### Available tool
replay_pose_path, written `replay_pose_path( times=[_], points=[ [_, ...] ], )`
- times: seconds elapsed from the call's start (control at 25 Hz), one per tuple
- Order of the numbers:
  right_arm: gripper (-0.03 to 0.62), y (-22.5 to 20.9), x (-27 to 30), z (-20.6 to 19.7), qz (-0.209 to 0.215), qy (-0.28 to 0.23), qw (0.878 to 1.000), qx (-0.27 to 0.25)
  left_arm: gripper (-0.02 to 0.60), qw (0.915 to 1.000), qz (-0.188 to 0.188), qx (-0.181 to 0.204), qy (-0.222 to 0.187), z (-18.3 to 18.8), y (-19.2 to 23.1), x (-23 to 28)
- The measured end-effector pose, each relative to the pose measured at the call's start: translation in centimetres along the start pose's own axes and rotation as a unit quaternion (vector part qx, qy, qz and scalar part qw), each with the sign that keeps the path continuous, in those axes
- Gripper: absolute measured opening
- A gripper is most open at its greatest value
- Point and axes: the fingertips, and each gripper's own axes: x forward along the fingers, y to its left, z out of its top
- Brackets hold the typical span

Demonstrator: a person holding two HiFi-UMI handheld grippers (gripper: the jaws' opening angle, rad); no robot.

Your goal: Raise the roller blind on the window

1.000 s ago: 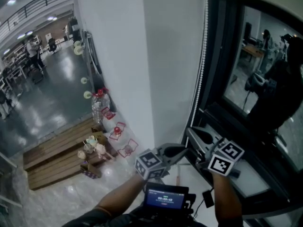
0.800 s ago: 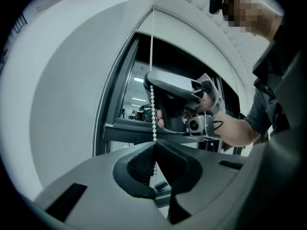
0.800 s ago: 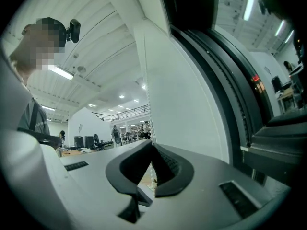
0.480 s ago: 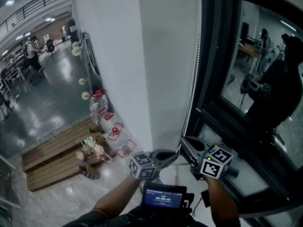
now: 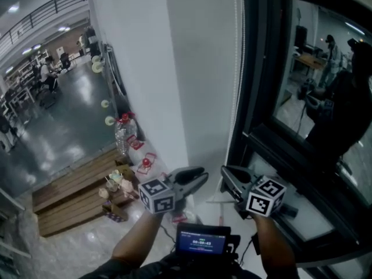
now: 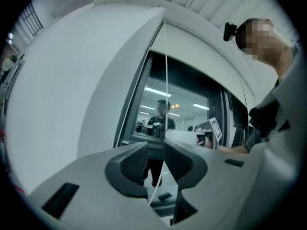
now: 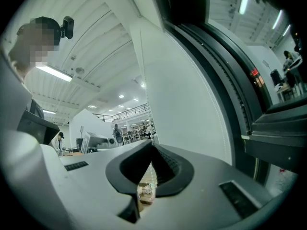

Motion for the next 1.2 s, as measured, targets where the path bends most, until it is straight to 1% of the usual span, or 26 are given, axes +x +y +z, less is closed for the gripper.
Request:
replay_pose_path(
  times=[0.12, 0.24, 0.4, 0.52, 0.56, 0.6, 0.68, 0.76, 0.92, 1.0, 1.08, 1.2],
  points=[
    [0.0, 0.0, 0.0, -0.1, -0.001, 0.001, 1.0, 0.0, 0.106, 0.9991, -0.012, 0.013, -0.038, 4.4, -0.9, 0.9],
    [0.0, 0.2, 0.2, -0.1, 0.002, 0.002, 1.0, -0.005, 0.106, 0.9975, -0.015, 0.036, -0.059, 8.0, -1.5, 2.5],
    [0.0, 0.3, 0.1, -0.1, -0.004, 0.006, 1.0, -0.005, 0.106, 0.9953, -0.023, 0.065, -0.068, 11.2, -2.8, 4.8],
    [0.0, 0.4, 0.1, -0.1, -0.003, 0.006, 1.0, -0.007, 0.104, 0.9946, -0.015, 0.081, -0.063, 12.3, -3.1, 6.1],
    [0.001, 0.4, 0.1, 0.0, -0.003, 0.006, 1.0, -0.009, 0.073, 0.9944, -0.011, 0.085, -0.061, 12.5, -3.0, 6.4],
    [0.0, 0.4, 0.1, 0.0, -0.004, 0.006, 1.0, -0.009, 0.057, 0.9943, -0.009, 0.089, -0.058, 12.6, -3.1, 6.7],
    [0.0, 0.3, -0.1, 0.1, -0.009, 0.005, 1.0, -0.007, 0.008, 0.994, -0.014, 0.095, -0.054, 12.5, -3.4, 7.1],
    [0.0, 0.0, -0.3, 0.1, -0.012, 0.002, 1.0, -0.008, 0.005, 0.993, -0.009, 0.104, -0.056, 12.3, -3.5, 7.3],
    [0.0, -0.6, -0.4, -0.2, -0.018, 0.003, 1.0, -0.001, 0.003, 0.9901, 0.014, 0.122, -0.069, 12.1, -2.9, 7.4],
    [0.0, -0.8, -0.4, -0.7, -0.02, 0.009, 1.0, 0.0, 0.003, 0.989, 0.029, 0.129, -0.066, 11.4, -2.6, 7.3],
    [0.0, -1.0, -0.3, -1.7, -0.024, 0.018, 1.0, 0.006, 0.004, 0.99, 0.036, 0.124, -0.056, 10.3, -2.4, 7.4],
    [0.002, -1.7, -0.5, -3.7, -0.033, 0.034, 0.999, 0.018, 0.004, 0.9929, 0.033, 0.106, -0.042, 8.0, -1.9, 7.4]
  ],
)
